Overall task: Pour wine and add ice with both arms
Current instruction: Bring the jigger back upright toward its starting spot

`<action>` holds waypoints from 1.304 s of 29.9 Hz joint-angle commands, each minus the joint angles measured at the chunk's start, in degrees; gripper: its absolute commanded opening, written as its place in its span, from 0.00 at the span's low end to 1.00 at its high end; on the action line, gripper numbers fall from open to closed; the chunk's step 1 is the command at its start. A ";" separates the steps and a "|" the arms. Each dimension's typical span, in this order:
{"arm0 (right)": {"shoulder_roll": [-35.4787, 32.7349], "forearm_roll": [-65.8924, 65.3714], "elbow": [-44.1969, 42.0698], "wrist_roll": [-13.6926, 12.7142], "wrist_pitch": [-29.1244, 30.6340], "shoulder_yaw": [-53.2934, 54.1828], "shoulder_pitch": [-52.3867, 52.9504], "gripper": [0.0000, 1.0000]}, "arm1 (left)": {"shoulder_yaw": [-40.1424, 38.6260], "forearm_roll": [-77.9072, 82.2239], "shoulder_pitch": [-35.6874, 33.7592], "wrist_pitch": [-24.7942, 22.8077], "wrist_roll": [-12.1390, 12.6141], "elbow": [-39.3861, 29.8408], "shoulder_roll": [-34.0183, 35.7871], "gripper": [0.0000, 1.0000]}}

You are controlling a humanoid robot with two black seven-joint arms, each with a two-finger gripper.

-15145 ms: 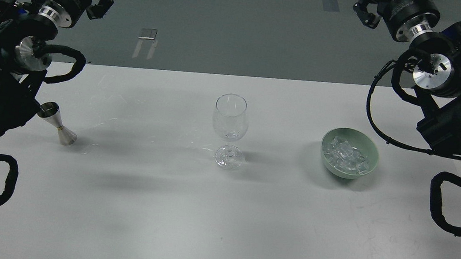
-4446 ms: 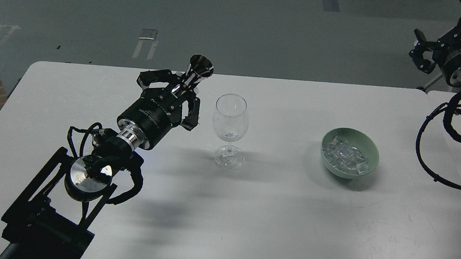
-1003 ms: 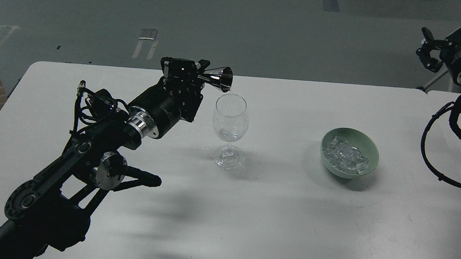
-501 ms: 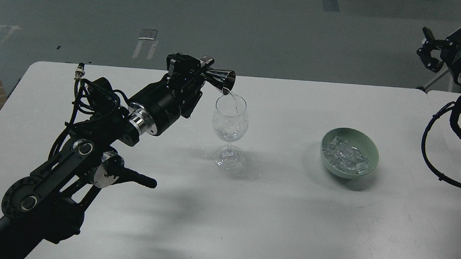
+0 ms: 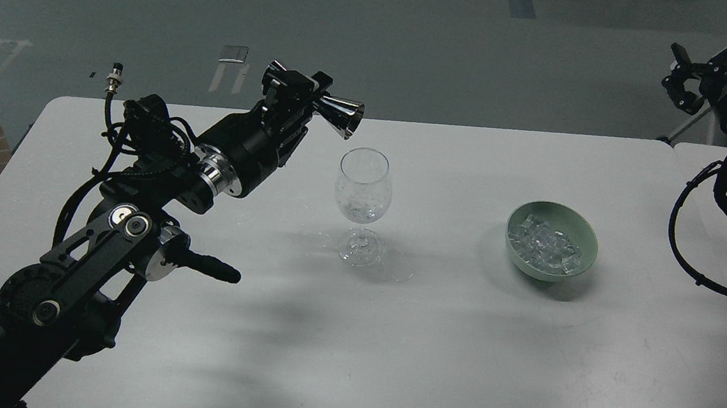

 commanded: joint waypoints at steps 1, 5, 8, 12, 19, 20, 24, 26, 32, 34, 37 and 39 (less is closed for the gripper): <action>0.01 0.00 0.01 0.00 0.00 0.01 -0.18 1.00 | -0.05 0.02 -0.47 -0.18 0.35 -0.36 -0.05 0.00; -0.07 0.00 0.01 0.00 0.00 0.01 -0.26 1.00 | -0.14 -0.07 -0.21 -0.18 1.32 -0.72 -0.40 0.00; -0.25 0.00 0.01 0.00 0.00 -0.07 -0.35 1.00 | -1.28 -1.30 0.50 0.08 1.24 -0.98 -0.93 0.00; -0.42 0.00 0.09 0.00 0.00 0.01 -0.62 1.00 | -4.51 -9.26 3.03 0.43 0.10 -0.98 -1.63 0.00; -0.42 0.00 0.36 -0.09 -0.18 0.10 -0.53 1.00 | -17.00 -31.68 7.61 -0.01 -2.19 -0.72 -1.72 0.00; -0.42 -0.09 0.36 -0.09 -0.26 0.02 -0.62 1.00 | -19.62 -36.41 8.58 -0.09 -2.19 -0.54 -1.64 0.00; -0.51 -0.09 0.36 -0.26 -0.61 -0.07 -0.62 1.00 | -26.04 -47.93 10.86 -0.18 -2.10 1.38 -1.63 0.00; -0.60 -0.09 0.10 -0.35 -0.79 -0.07 -0.62 1.00 | -29.64 -53.21 11.83 -0.27 -2.02 3.83 -1.55 0.00; -2.97 -0.18 0.01 -0.53 -1.93 -0.42 -0.97 1.00 | -37.74 -66.23 11.92 -4.91 -1.40 17.79 -0.67 0.00; -4.20 -0.18 0.09 -0.62 -2.20 -0.51 -1.06 1.00 | -38.46 -68.79 11.40 -8.34 -1.31 24.13 -0.58 0.00; -5.17 -0.18 0.09 -0.70 -2.20 -0.51 -0.97 1.00 | -38.55 -71.43 10.52 -12.22 -1.22 31.70 -0.49 0.00; -5.96 -0.18 0.18 -0.70 -2.20 -0.51 -0.97 1.00 | -38.37 -73.10 9.56 -13.89 -1.22 36.18 -0.14 0.00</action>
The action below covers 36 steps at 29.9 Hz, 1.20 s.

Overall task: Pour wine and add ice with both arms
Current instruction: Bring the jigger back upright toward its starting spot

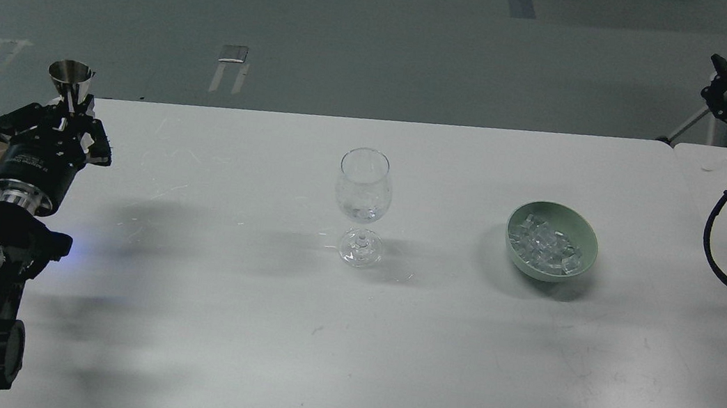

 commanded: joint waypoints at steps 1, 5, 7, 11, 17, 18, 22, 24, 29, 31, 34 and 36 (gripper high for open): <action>-1.26 0.00 0.13 -0.02 -0.02 0.00 0.05 1.00 | 0.07 -2.79 -2.41 -3.08 -0.06 8.22 0.33 0.00; -1.70 0.00 0.04 -0.02 -0.02 0.00 -0.30 1.00 | 0.16 -2.89 -6.45 -2.99 -0.06 12.80 0.15 0.00; -1.88 0.00 0.04 -0.02 -0.02 0.00 -0.74 1.00 | 0.59 -2.89 -8.56 -2.64 -0.06 15.43 -0.20 0.00; -2.58 0.00 0.13 0.06 -0.02 0.00 -1.36 1.00 | 0.68 -2.89 -12.69 -3.08 -0.15 21.67 -2.21 0.00; -3.99 0.09 0.39 -0.02 0.24 0.00 -2.24 1.00 | 0.68 -2.89 -14.90 -3.26 -0.50 25.38 -3.45 0.00; -3.99 0.09 0.39 -0.02 0.33 0.00 -2.24 1.00 | 0.68 -2.80 -14.99 -3.26 -0.59 25.47 -3.36 0.00; -3.90 0.00 0.39 0.06 0.33 0.00 -2.32 1.00 | 0.77 -2.89 -14.90 -3.26 -0.59 26.08 -3.19 0.08; -3.73 0.00 0.39 0.06 0.33 -0.09 -2.32 1.00 | 0.86 -2.80 -14.90 -3.26 -0.59 26.70 -3.10 0.11; -3.99 0.00 0.39 0.06 0.33 -0.18 -2.94 1.00 | 0.95 -2.80 -14.73 -3.26 -0.59 26.88 -2.84 0.15; -4.08 0.00 0.39 0.06 0.33 -0.18 -2.94 1.00 | 0.95 -2.71 -14.73 -3.26 -0.59 26.88 -2.75 0.15; -4.08 0.00 0.39 0.06 0.33 -0.18 -2.85 1.00 | 0.95 -2.71 -14.81 -3.17 -0.59 26.88 -2.92 0.23; -4.16 0.00 0.39 0.06 0.33 -0.18 -2.85 1.00 | 0.95 -2.62 -14.81 -3.17 -0.59 26.88 -3.01 0.23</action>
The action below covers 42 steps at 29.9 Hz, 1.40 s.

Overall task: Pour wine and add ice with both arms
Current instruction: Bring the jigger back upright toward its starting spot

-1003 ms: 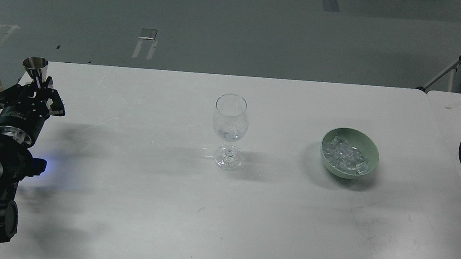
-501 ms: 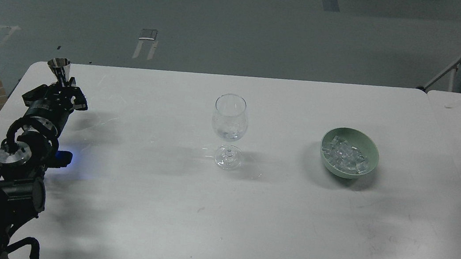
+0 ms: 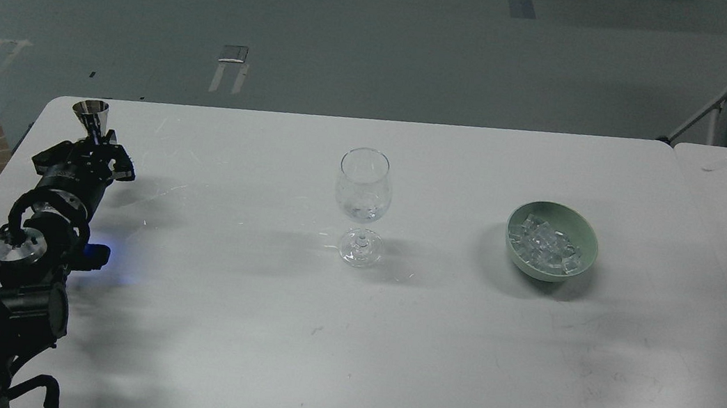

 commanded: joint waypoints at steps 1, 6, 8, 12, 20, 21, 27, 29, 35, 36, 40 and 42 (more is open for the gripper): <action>-0.38 0.00 -0.01 -0.01 0.00 0.00 -0.04 1.00 | 0.00 -0.03 -0.08 0.10 0.02 0.00 -0.20 0.23; -0.82 0.00 -0.01 -0.01 0.00 0.00 -0.04 1.00 | 0.09 -0.03 -0.08 0.10 0.02 0.00 -0.29 0.27; -0.82 0.00 -0.01 -0.01 0.00 0.00 -0.04 1.00 | 0.09 -0.03 -0.08 0.10 0.02 0.00 -0.20 0.29; -0.74 0.00 -0.01 -0.01 0.00 0.09 0.05 1.00 | 0.09 -0.03 -0.16 0.10 0.02 0.00 -0.11 0.31; -0.65 0.00 0.07 -0.01 0.00 0.09 0.31 1.00 | 0.18 -0.03 -0.08 0.36 0.02 0.09 -0.02 0.42; -0.65 0.00 0.07 -0.01 0.00 0.09 0.31 1.00 | 0.18 -0.03 0.01 0.36 0.02 0.09 -0.02 0.42; -0.74 0.00 0.07 -0.01 -0.09 0.18 0.49 1.00 | 0.18 -0.03 -0.08 0.62 -0.07 0.09 0.06 0.43; -0.74 0.00 0.07 -0.01 -0.09 0.18 0.49 1.00 | 0.09 -0.03 -0.08 0.54 -0.07 0.09 0.06 0.44; -0.65 0.00 0.43 -0.01 -0.09 0.27 0.66 1.00 | 0.18 0.06 -0.34 0.36 0.37 -0.08 0.41 0.52; -0.65 0.00 0.43 -0.01 -0.09 0.27 0.75 1.00 | 0.09 0.06 -0.34 0.19 0.46 -0.09 0.41 0.54; -0.65 0.09 0.43 -0.01 0.00 0.27 0.67 1.00 | 0.09 0.15 -0.43 0.01 0.64 -0.52 0.50 0.58; -0.65 0.09 0.43 -0.01 0.00 0.27 0.67 1.00 | 0.09 0.15 -0.52 0.01 0.64 -0.52 0.68 0.58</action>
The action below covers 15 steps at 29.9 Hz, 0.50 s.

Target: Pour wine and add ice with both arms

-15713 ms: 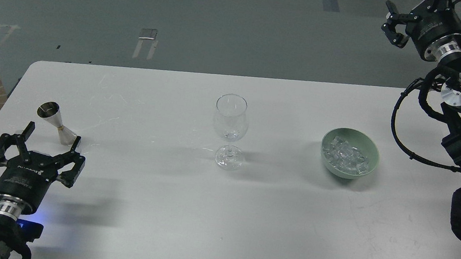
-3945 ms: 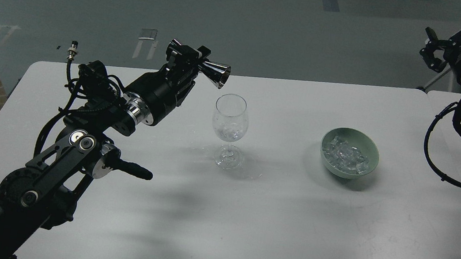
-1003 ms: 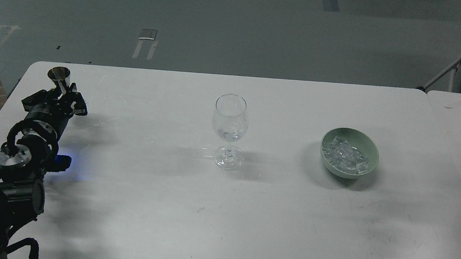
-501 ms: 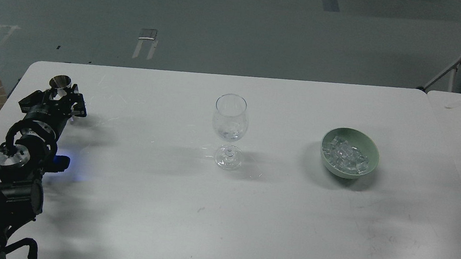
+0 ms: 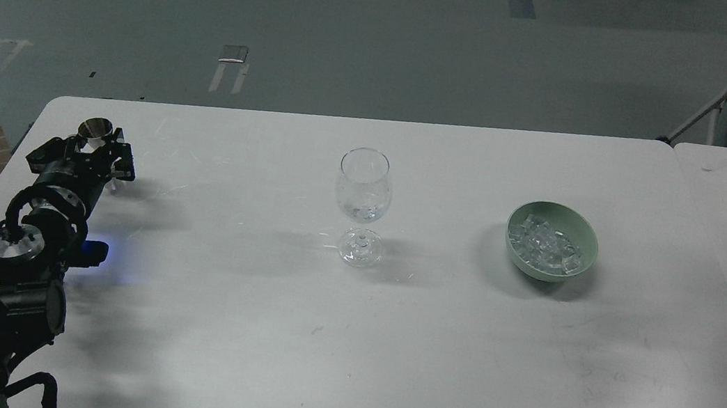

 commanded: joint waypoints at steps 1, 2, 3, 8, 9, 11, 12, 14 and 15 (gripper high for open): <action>0.01 0.09 -0.01 0.00 0.16 -0.05 -0.07 1.00 | 0.00 0.05 -0.20 0.05 0.02 -0.15 0.25 0.58; 0.01 0.09 -0.01 0.00 0.16 -0.05 -0.07 1.00 | 0.00 0.05 -0.20 0.05 0.11 -0.23 0.26 0.58; 0.01 0.09 -0.01 0.00 0.16 0.04 -0.07 1.00 | 0.00 0.05 -0.20 0.05 0.11 -0.32 0.26 0.58; -0.17 0.09 -0.10 0.00 0.34 0.22 0.01 1.00 | 0.09 0.14 -0.29 -0.04 0.19 -0.67 0.34 0.58; -0.17 0.09 -0.10 0.00 0.34 0.22 0.01 1.00 | 0.00 0.14 -0.29 -0.04 0.19 -0.85 0.34 0.59; -0.26 0.09 -0.01 0.00 0.34 0.31 0.01 1.00 | 0.09 0.14 -0.38 -0.04 0.11 -1.81 0.43 0.62; -0.34 0.09 -0.01 0.00 0.42 0.31 0.01 1.00 | 0.09 0.31 -0.38 -0.04 0.02 -2.51 0.61 0.62; -0.43 0.09 0.43 0.08 0.51 0.39 0.10 1.00 | 0.09 0.40 -0.38 -0.12 -0.07 -3.48 1.57 0.64; -0.52 0.09 0.95 0.08 0.51 0.39 0.19 1.00 | 0.09 0.49 -0.38 -0.12 -0.33 -3.83 2.01 0.67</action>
